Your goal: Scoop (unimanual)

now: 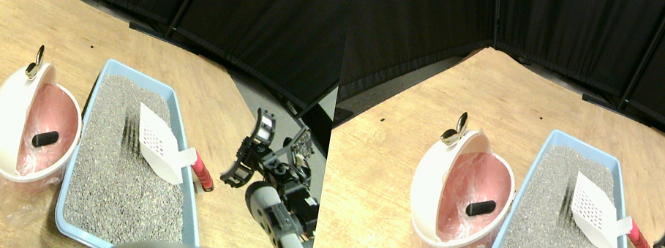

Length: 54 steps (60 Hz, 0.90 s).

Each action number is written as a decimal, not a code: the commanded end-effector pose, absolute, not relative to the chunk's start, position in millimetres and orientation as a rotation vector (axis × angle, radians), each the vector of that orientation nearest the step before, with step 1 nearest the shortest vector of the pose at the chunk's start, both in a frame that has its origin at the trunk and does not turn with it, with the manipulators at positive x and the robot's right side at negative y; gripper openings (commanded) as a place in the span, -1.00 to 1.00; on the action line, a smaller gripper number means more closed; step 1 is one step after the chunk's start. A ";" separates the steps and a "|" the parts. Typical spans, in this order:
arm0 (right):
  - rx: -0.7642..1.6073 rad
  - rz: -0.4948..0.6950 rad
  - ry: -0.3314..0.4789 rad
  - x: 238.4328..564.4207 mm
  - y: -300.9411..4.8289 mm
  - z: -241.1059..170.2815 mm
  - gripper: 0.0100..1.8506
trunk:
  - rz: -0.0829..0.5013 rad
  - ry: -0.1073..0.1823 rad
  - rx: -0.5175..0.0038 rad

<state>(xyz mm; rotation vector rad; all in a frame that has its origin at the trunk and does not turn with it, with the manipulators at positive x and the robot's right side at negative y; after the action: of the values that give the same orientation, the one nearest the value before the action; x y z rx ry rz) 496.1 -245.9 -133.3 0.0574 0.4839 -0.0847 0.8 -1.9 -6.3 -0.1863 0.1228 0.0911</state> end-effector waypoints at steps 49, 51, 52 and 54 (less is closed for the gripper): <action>0.145 0.125 0.131 425.5 -235.8 -141.6 -0.95 | -0.009 0.123 -0.104; 0.150 0.129 0.143 424.0 -234.7 -142.6 -0.95 | -0.014 0.122 -0.103; 0.146 0.134 0.148 423.6 -233.7 -143.4 -0.95 | -0.014 0.122 -0.103; 0.136 0.140 0.150 423.6 -232.5 -144.2 -0.95 | -0.015 0.124 -0.101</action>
<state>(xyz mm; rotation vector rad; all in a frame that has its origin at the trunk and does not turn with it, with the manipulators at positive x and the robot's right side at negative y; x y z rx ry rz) 423.3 -240.6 -152.3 0.1526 0.1935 0.0989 2.9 -4.8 -9.7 -0.0865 0.1521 -0.0037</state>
